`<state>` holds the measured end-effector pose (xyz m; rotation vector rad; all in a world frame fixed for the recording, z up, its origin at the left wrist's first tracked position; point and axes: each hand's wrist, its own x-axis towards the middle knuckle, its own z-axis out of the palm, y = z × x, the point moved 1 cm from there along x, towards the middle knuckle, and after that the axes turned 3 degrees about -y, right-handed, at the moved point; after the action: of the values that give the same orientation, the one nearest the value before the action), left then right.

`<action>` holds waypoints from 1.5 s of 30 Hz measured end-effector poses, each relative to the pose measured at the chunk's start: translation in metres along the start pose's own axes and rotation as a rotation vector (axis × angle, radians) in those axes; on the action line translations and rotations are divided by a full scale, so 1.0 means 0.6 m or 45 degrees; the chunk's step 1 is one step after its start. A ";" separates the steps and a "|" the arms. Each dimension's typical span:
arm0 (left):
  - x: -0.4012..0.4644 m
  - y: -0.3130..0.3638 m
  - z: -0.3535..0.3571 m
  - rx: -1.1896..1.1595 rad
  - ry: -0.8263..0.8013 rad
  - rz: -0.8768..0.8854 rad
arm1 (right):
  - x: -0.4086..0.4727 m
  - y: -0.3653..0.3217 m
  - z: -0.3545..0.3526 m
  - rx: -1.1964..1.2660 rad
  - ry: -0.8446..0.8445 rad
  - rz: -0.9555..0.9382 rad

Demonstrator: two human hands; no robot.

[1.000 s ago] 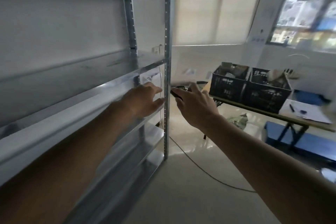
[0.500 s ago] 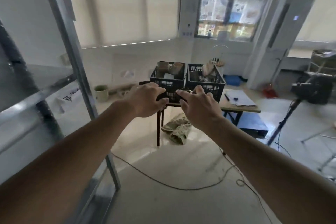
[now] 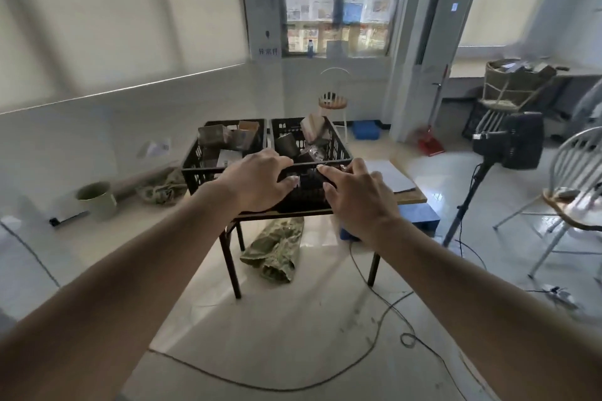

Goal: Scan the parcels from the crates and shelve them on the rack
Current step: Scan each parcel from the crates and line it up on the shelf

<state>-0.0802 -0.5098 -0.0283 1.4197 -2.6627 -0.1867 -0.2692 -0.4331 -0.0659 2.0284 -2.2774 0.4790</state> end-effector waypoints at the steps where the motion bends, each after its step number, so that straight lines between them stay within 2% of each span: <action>1: 0.041 0.003 0.006 -0.007 -0.011 -0.009 | 0.035 0.023 0.010 0.010 -0.009 0.008; 7: 0.246 0.009 0.027 -0.058 -0.047 -0.060 | 0.228 0.135 0.058 0.030 -0.045 0.011; 13: 0.425 -0.024 0.048 -0.093 -0.102 -0.099 | 0.395 0.193 0.118 0.060 -0.102 -0.006; 29: 0.992 -0.253 0.186 -0.182 -0.254 -0.107 | 0.907 0.294 0.329 -0.006 -0.232 0.113; 37: 1.177 -0.299 0.259 -0.178 -0.396 -0.204 | 1.064 0.362 0.421 0.043 -0.334 0.144; 45: 1.294 -0.306 0.320 -0.213 -0.469 -0.422 | 1.179 0.422 0.492 0.097 -0.441 0.034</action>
<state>-0.3909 -1.2470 -0.2116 1.9164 -2.5676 -0.7505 -0.5643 -1.1681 -0.2229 2.2751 -2.5107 0.2322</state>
